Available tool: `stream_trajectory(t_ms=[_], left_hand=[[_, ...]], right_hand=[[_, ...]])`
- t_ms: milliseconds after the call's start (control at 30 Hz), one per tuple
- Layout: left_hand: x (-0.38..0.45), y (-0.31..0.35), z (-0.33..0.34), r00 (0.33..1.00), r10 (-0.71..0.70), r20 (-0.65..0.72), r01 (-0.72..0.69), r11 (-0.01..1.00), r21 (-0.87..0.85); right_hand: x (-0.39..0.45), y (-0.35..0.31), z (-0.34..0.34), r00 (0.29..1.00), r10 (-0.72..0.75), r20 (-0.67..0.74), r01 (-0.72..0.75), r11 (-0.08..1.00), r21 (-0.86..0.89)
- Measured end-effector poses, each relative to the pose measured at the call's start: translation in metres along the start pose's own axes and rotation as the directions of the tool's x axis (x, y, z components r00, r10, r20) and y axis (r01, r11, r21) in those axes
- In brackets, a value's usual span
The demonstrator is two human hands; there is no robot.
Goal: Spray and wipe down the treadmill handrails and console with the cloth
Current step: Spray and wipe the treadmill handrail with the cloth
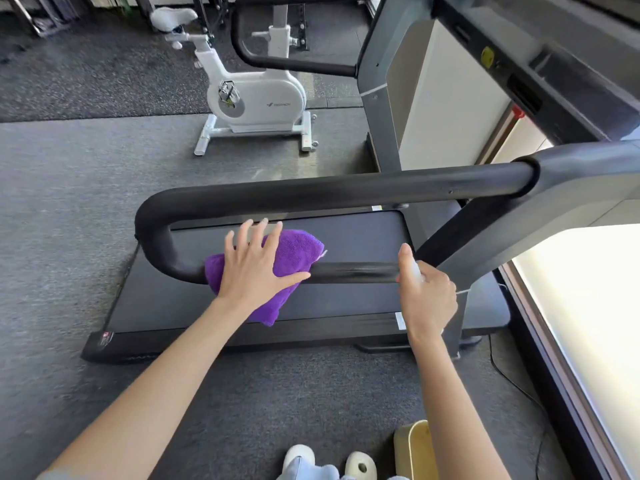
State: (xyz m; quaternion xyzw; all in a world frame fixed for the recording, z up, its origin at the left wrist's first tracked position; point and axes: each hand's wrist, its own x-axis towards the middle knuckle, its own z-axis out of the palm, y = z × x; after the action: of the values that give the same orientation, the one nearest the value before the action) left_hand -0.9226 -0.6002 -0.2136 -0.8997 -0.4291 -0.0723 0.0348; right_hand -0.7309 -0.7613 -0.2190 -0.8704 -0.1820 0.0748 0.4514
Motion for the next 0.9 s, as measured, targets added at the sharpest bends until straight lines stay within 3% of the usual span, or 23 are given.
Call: stream_trajectory(t_ms=[67,200,233,333,400,600,733,800,900], left_hand=[[0.004,0.001,-0.003,0.997,0.046,0.063,-0.043,0.998,-0.043],[0.009,-0.007,-0.02,0.988,0.039,-0.151,-0.058,0.99,-0.129],[0.009,-0.011,-0.023,0.988,0.025,-0.151,-0.048,0.987,-0.153],[0.002,-0.02,-0.011,0.995,0.072,0.064,-0.07,0.997,-0.03],[-0.007,-0.024,0.002,0.986,0.101,0.13,-0.113,0.99,0.083],[-0.013,-0.031,0.013,0.942,0.311,-0.127,-0.317,0.948,-0.032],[-0.007,-0.029,0.02,0.976,0.173,-0.132,-0.177,0.984,-0.016],[-0.002,-0.025,0.018,0.993,0.11,-0.053,-0.112,0.994,-0.023],[0.002,-0.028,0.018,0.989,0.138,0.061,-0.137,0.99,-0.021]], right_hand=[[0.002,-0.001,0.002,1.0,-0.007,0.004,0.007,1.0,-0.021],[0.003,-0.003,0.01,0.999,-0.03,0.017,0.03,1.0,-0.008],[0.004,-0.004,0.012,0.999,-0.033,0.014,0.033,0.999,-0.003],[0.005,-0.006,0.016,0.998,-0.051,0.025,0.051,0.999,0.007],[0.004,-0.008,0.018,0.997,-0.074,0.03,0.074,0.997,0.001],[0.003,-0.009,0.023,0.994,-0.095,0.044,0.096,0.995,-0.008],[0.003,-0.009,0.026,0.993,-0.106,0.056,0.108,0.994,-0.027],[0.003,-0.009,0.028,0.992,-0.107,0.064,0.109,0.993,-0.04],[0.003,-0.008,0.03,0.993,-0.102,0.067,0.106,0.993,-0.057]])
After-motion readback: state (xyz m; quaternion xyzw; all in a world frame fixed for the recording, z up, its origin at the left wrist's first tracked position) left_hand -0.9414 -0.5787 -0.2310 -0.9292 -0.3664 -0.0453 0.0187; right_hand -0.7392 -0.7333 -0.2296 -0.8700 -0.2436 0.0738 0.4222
